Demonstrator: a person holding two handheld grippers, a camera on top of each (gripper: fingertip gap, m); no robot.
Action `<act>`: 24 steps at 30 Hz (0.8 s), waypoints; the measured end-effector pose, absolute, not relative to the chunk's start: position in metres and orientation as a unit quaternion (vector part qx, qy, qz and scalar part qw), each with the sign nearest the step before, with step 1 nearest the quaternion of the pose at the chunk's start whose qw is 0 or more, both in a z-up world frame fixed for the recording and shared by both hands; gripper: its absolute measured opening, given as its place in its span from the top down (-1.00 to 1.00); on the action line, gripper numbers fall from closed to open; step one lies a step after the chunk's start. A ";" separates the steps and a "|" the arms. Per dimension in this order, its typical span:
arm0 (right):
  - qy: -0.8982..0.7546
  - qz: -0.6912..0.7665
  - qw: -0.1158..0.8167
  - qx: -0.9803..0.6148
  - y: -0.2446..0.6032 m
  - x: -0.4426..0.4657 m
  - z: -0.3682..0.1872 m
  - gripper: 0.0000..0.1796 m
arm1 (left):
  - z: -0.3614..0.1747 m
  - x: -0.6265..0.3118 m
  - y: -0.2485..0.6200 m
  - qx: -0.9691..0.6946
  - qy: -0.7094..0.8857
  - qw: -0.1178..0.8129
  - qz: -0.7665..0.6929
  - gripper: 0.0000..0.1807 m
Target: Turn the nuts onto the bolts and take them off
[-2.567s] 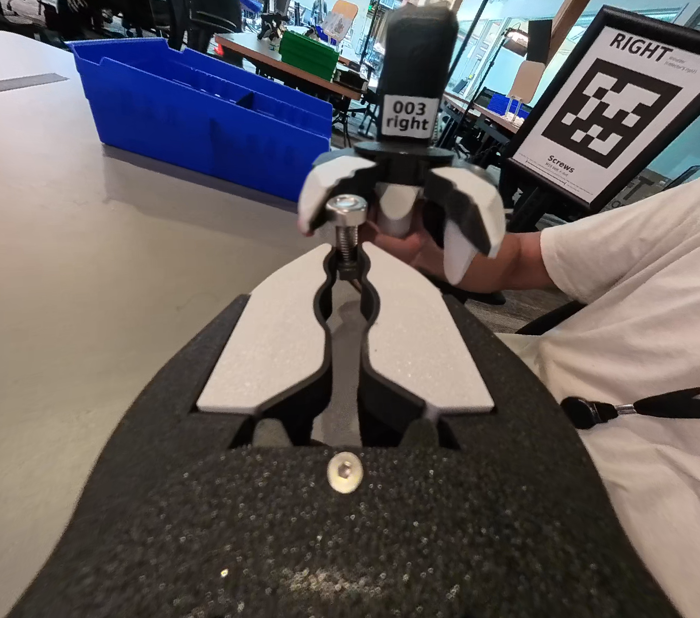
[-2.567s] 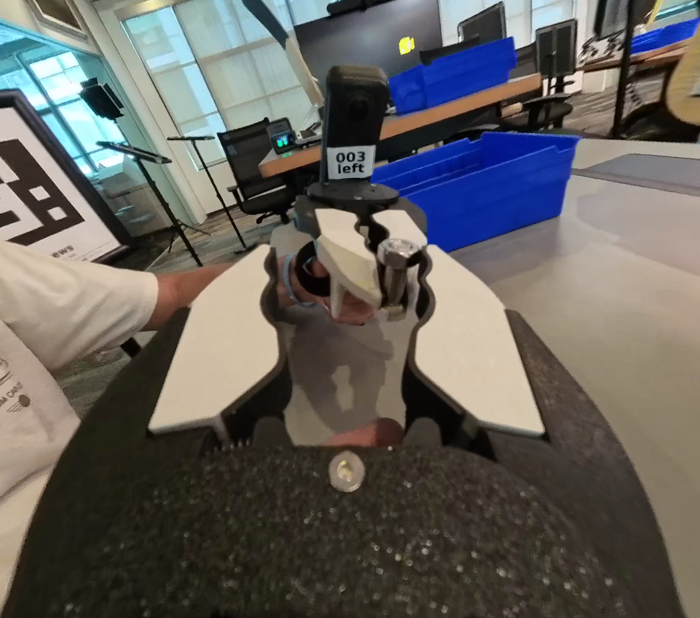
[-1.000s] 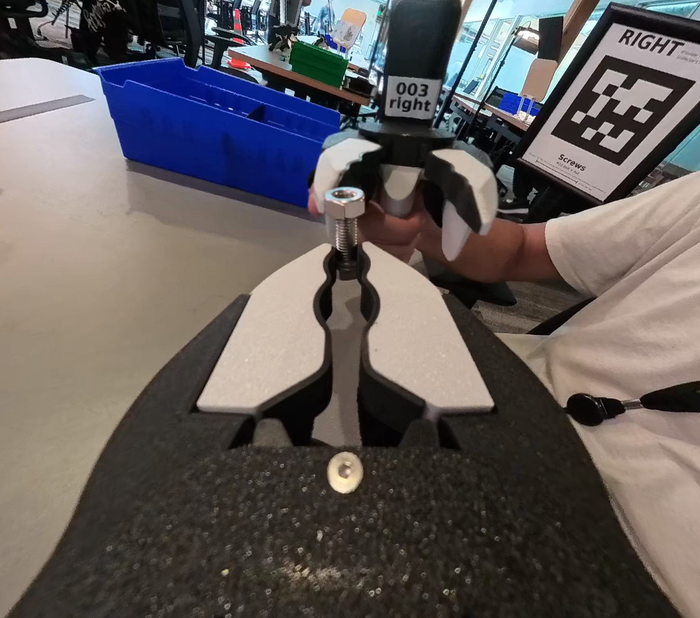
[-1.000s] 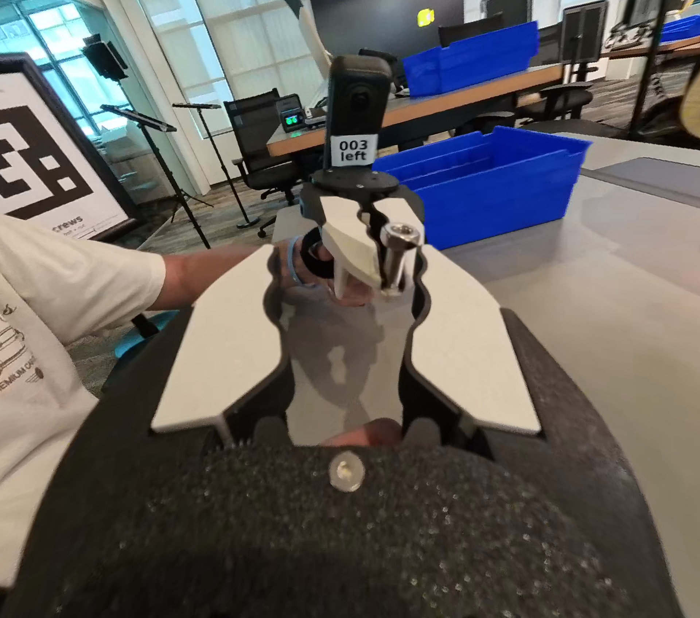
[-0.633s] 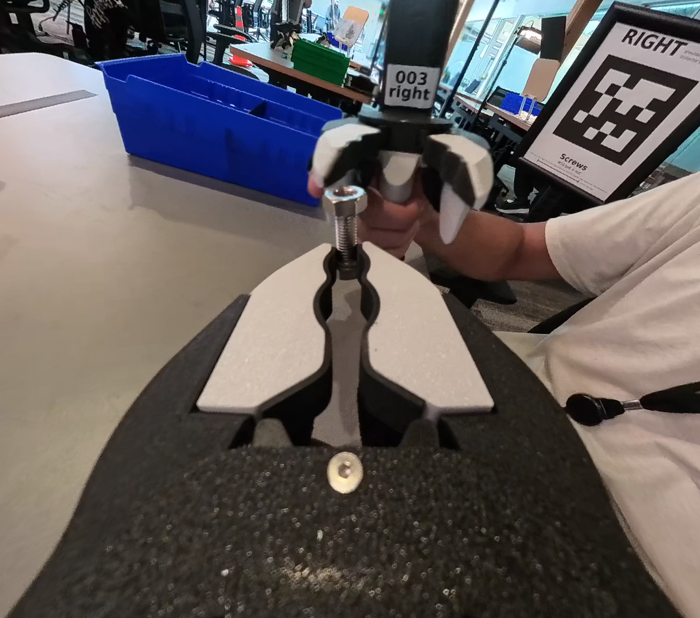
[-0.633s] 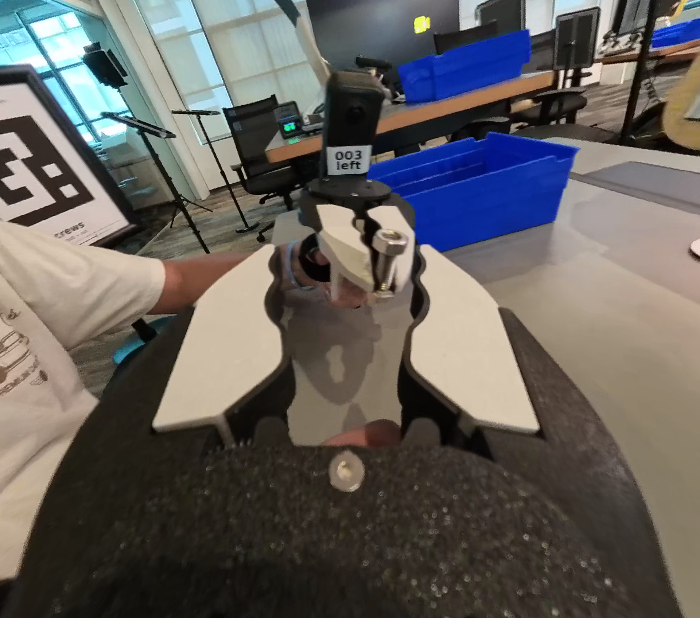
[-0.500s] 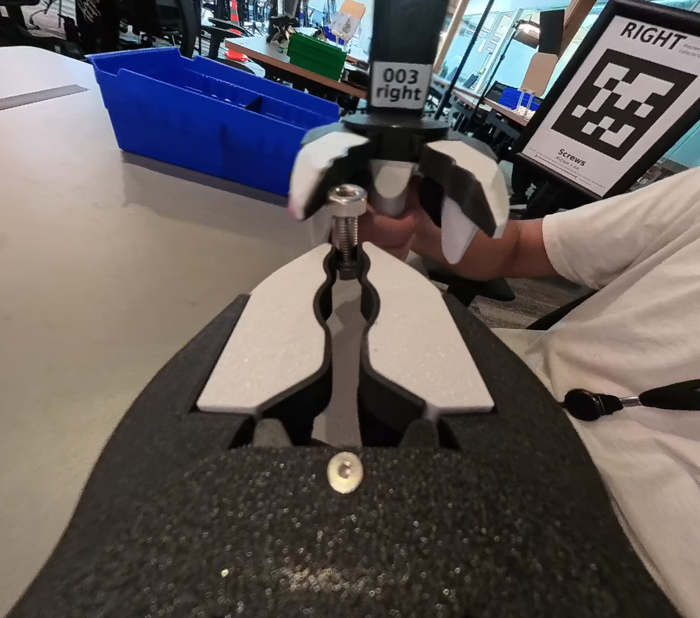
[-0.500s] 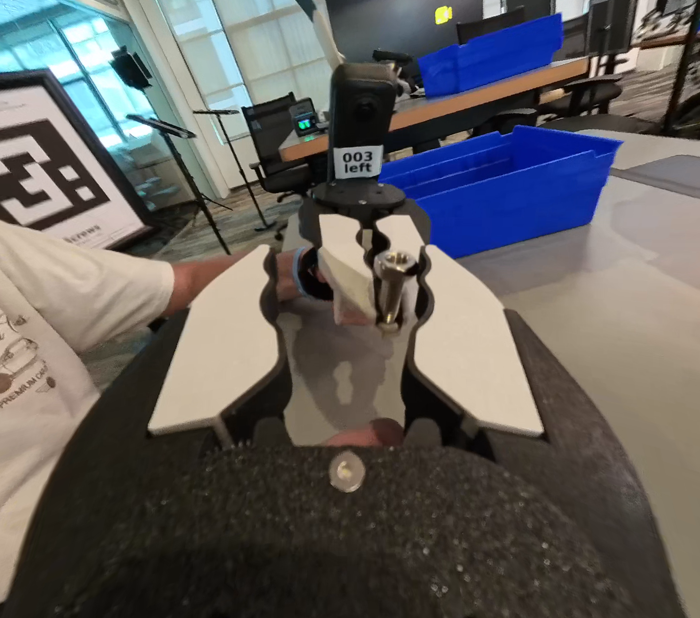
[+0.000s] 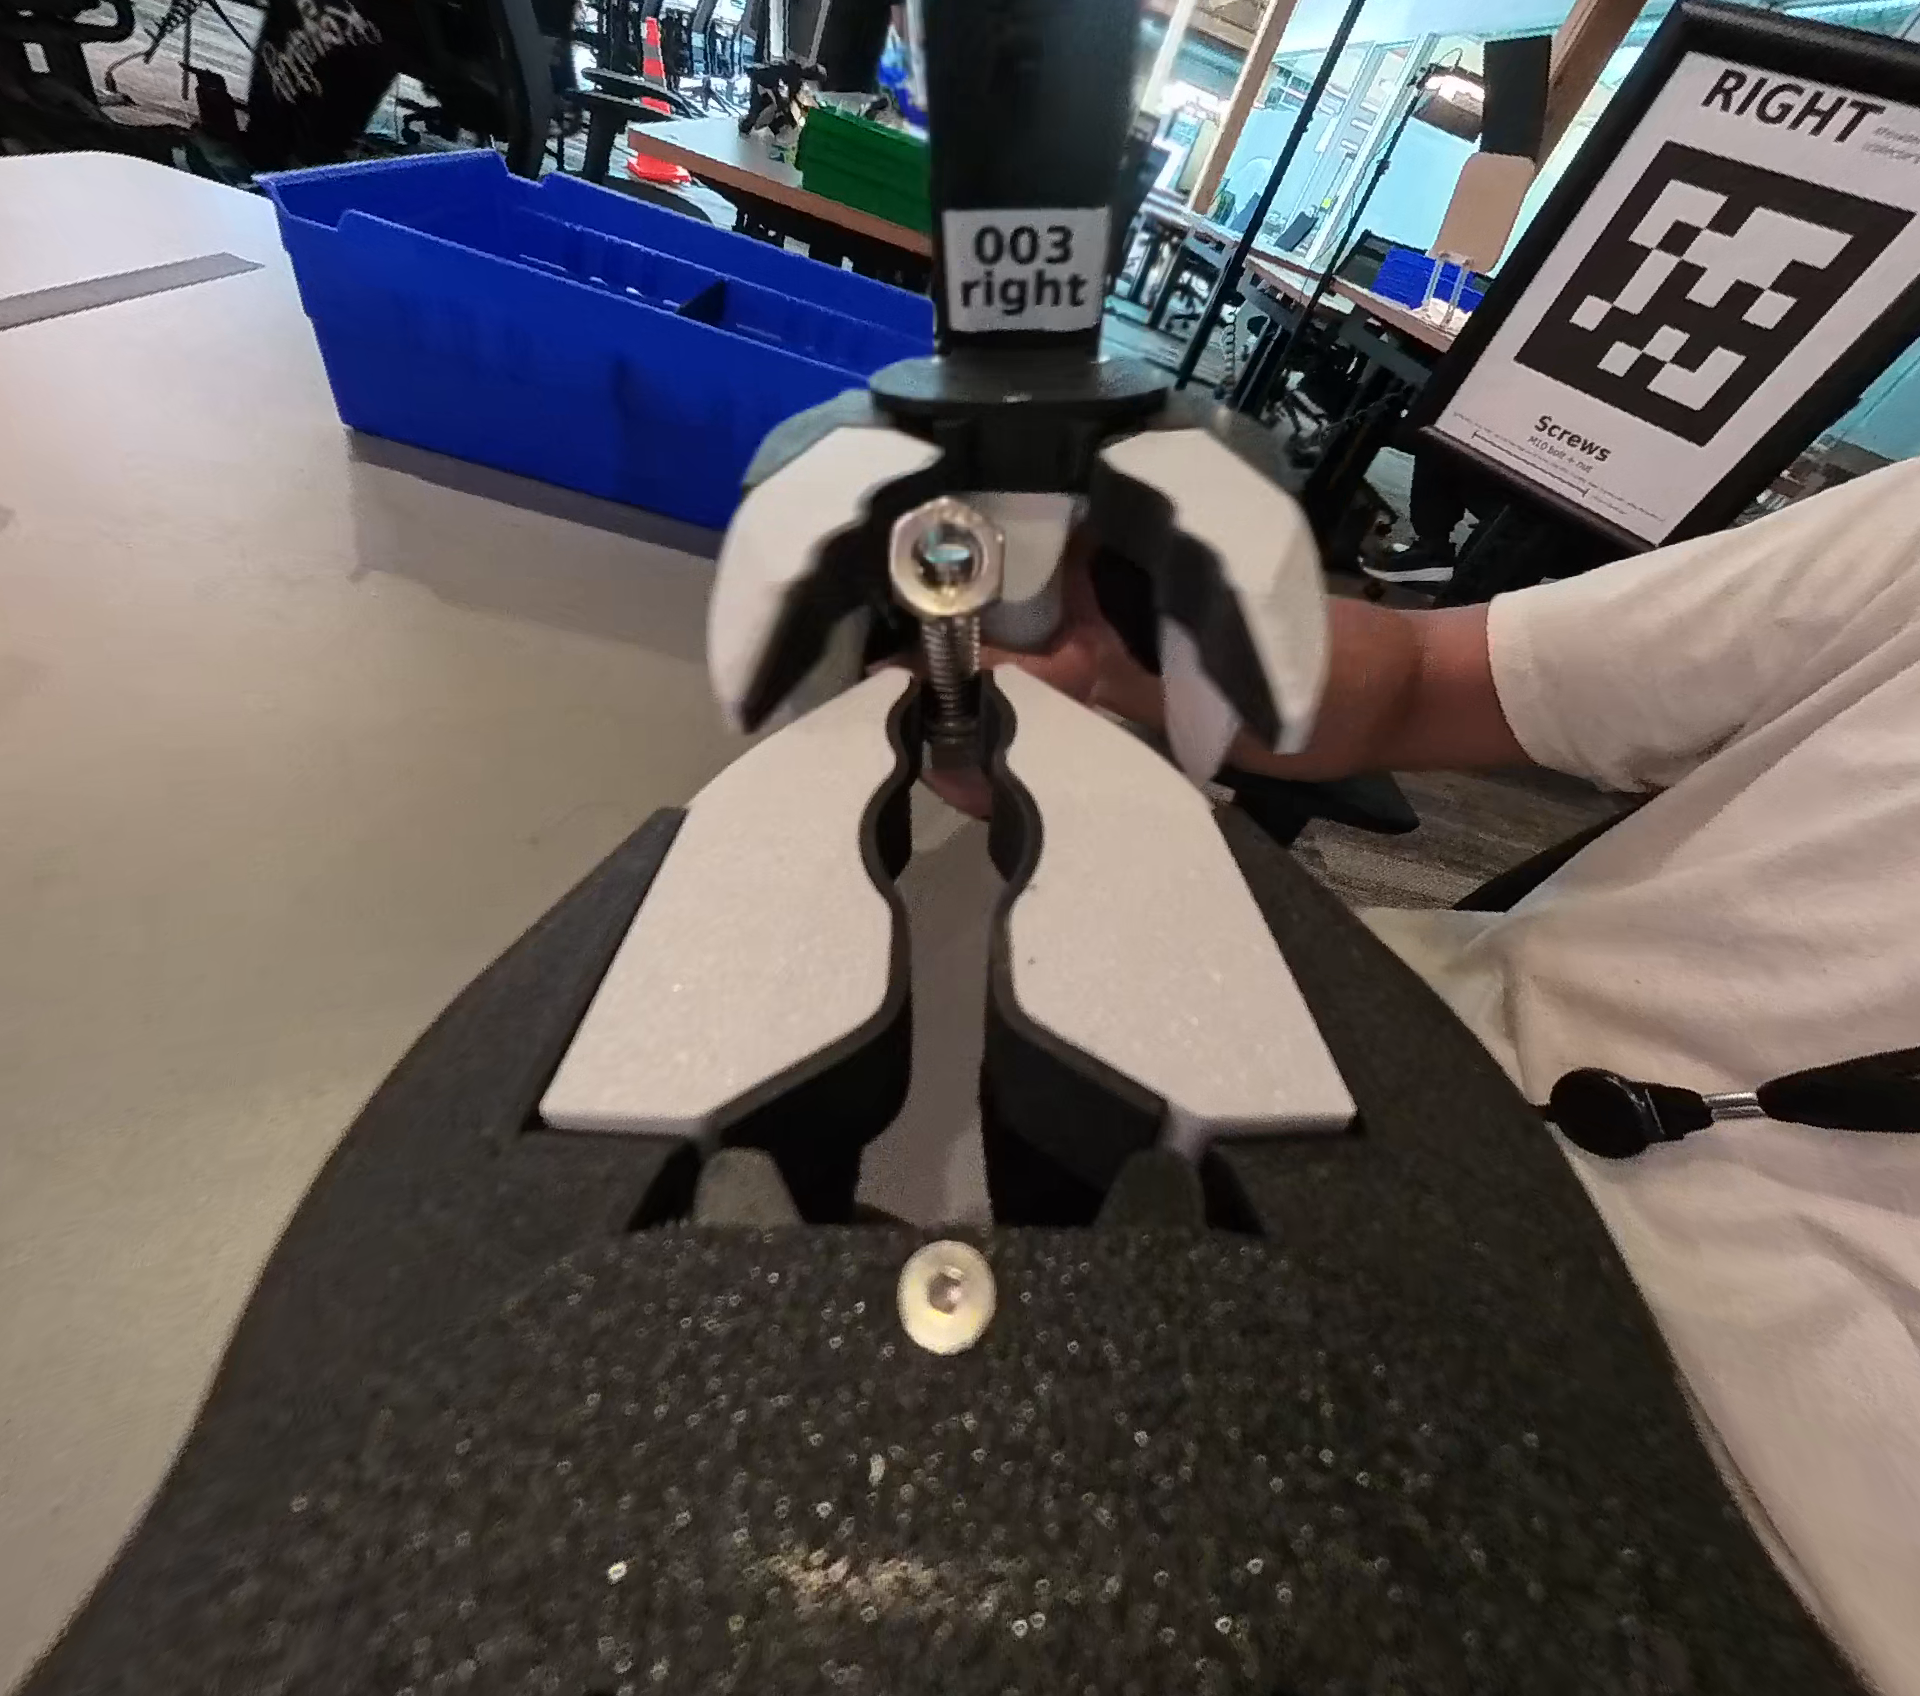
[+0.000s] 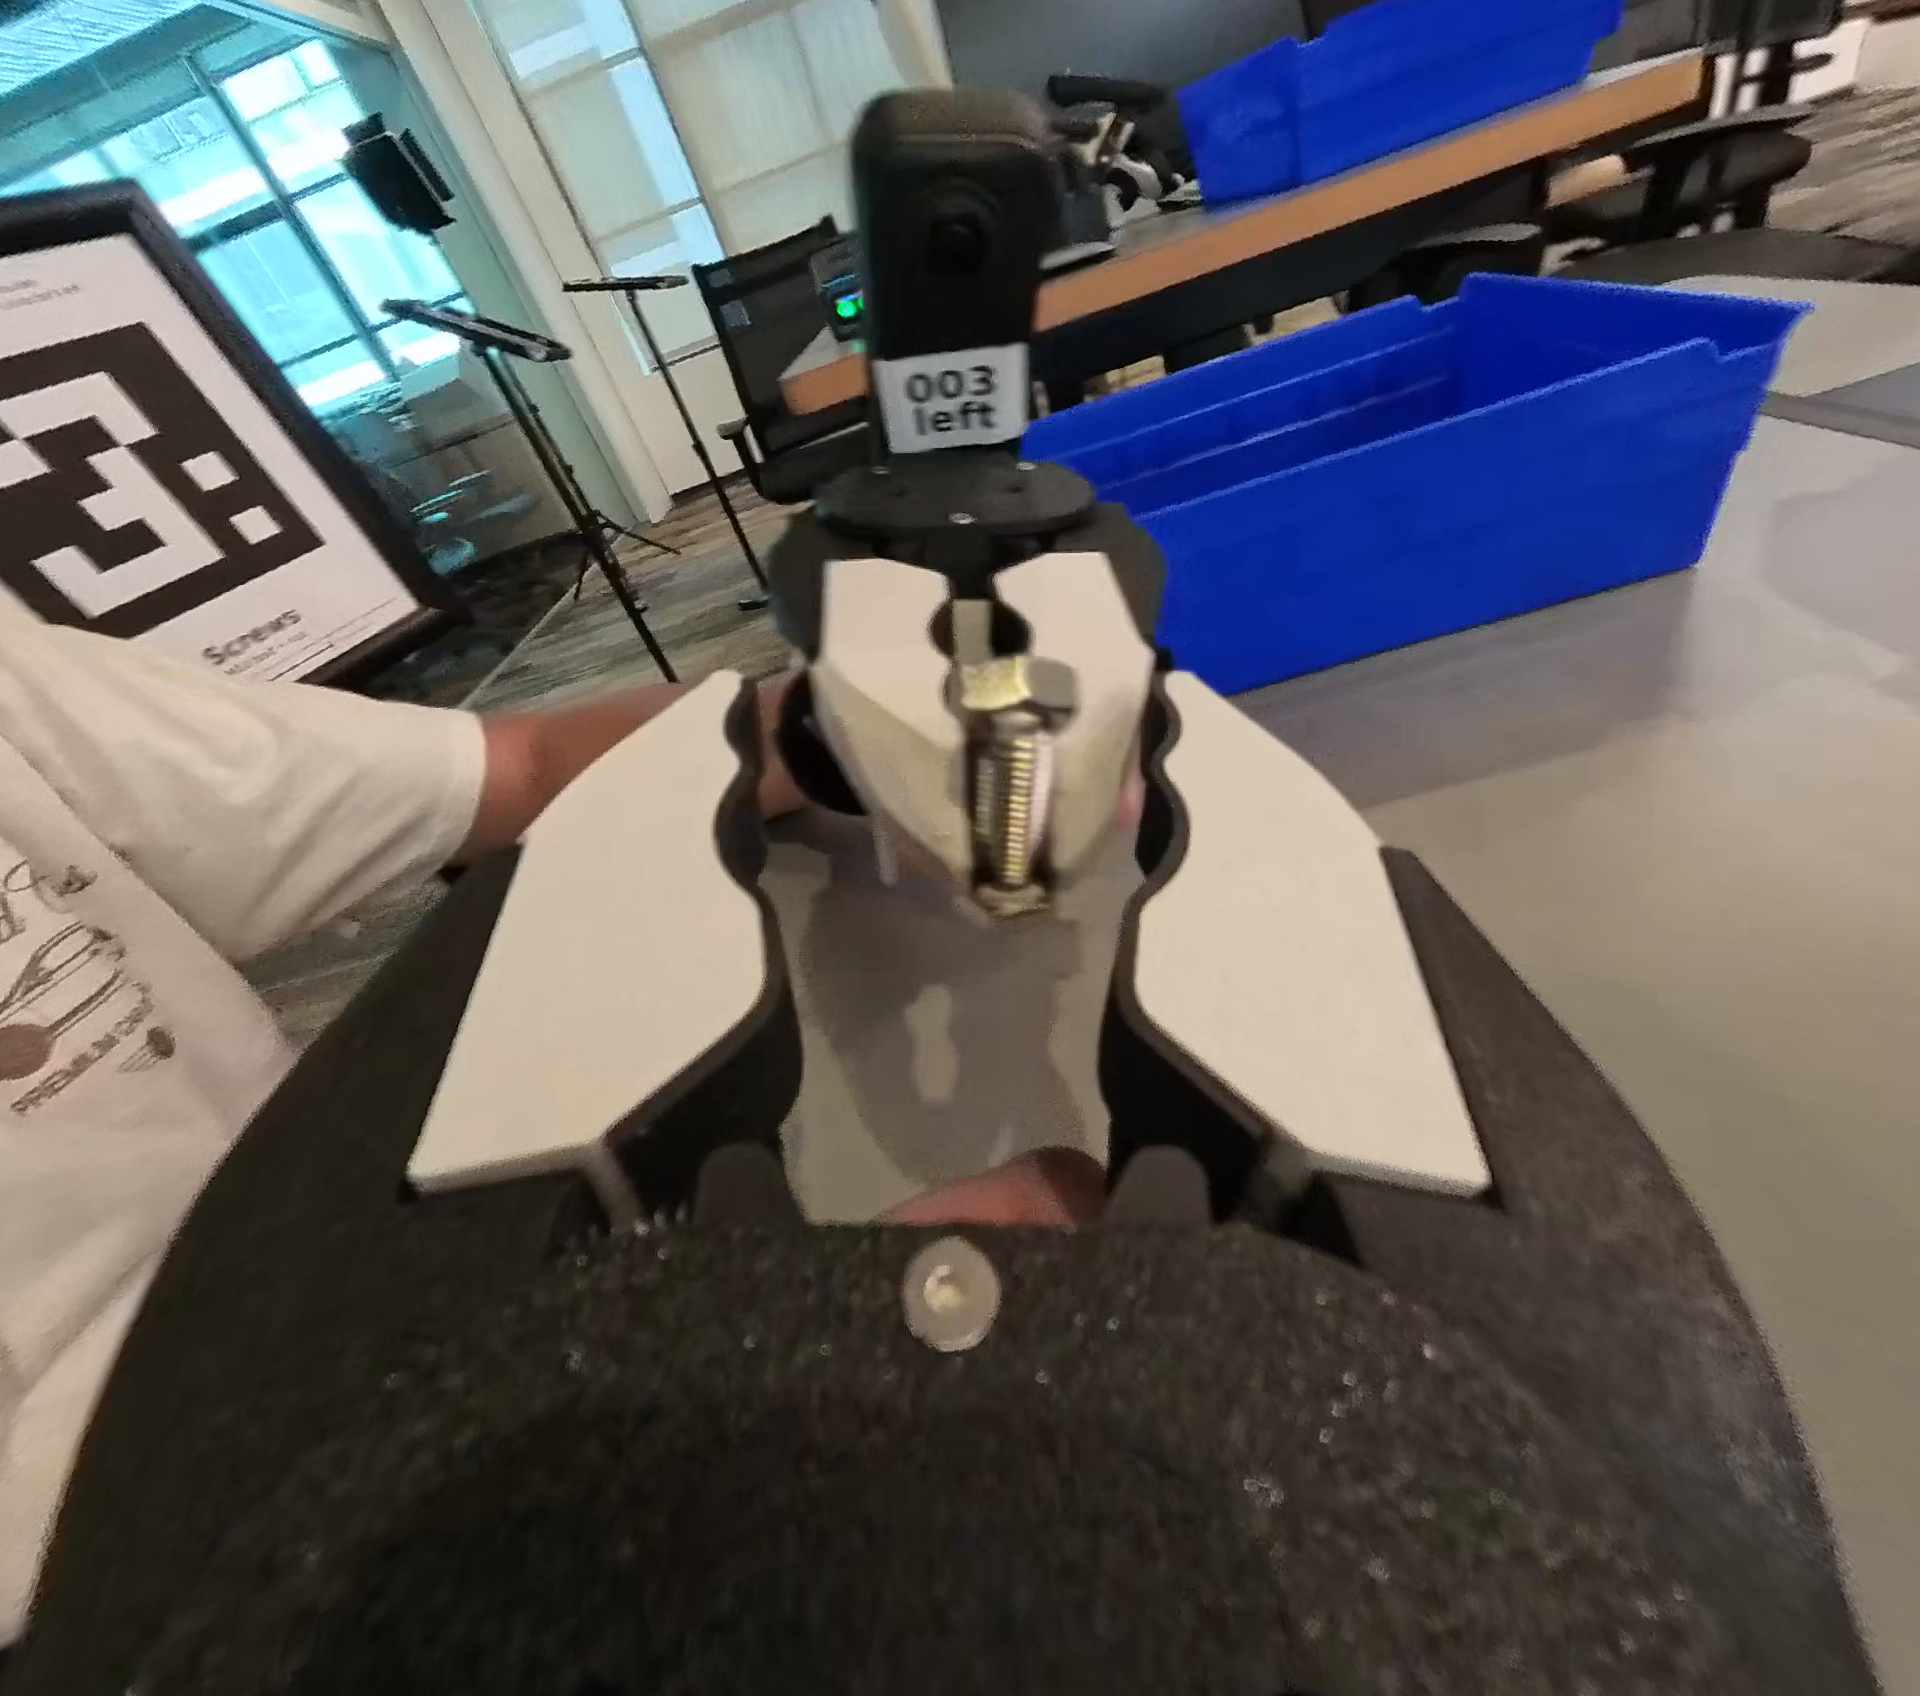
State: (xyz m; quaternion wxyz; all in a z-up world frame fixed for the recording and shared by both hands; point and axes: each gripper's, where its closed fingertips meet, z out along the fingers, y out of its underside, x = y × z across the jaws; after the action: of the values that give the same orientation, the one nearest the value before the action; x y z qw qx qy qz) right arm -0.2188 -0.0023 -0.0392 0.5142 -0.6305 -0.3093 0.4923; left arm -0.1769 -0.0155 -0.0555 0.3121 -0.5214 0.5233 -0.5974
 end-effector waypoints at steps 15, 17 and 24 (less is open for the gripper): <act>-0.331 0.354 0.562 -0.670 -0.014 -0.175 -0.029 0.43 | -0.063 -0.174 -0.015 -0.526 0.531 0.307 -0.589 0.89; -0.367 0.337 0.548 -0.672 -0.011 -0.178 -0.028 0.46 | -0.063 -0.174 -0.016 -0.526 0.532 0.307 -0.588 0.89; -0.446 0.313 0.442 -0.713 0.000 -0.178 -0.039 0.56 | -0.063 -0.174 -0.017 -0.524 0.537 0.308 -0.585 0.89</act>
State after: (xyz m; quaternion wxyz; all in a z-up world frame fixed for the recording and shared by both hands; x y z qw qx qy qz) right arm -0.1777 0.0002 -0.0386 0.4423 -0.7126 -0.4458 0.3129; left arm -0.1736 -0.0168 -0.0629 0.3082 -0.5236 0.5375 -0.5848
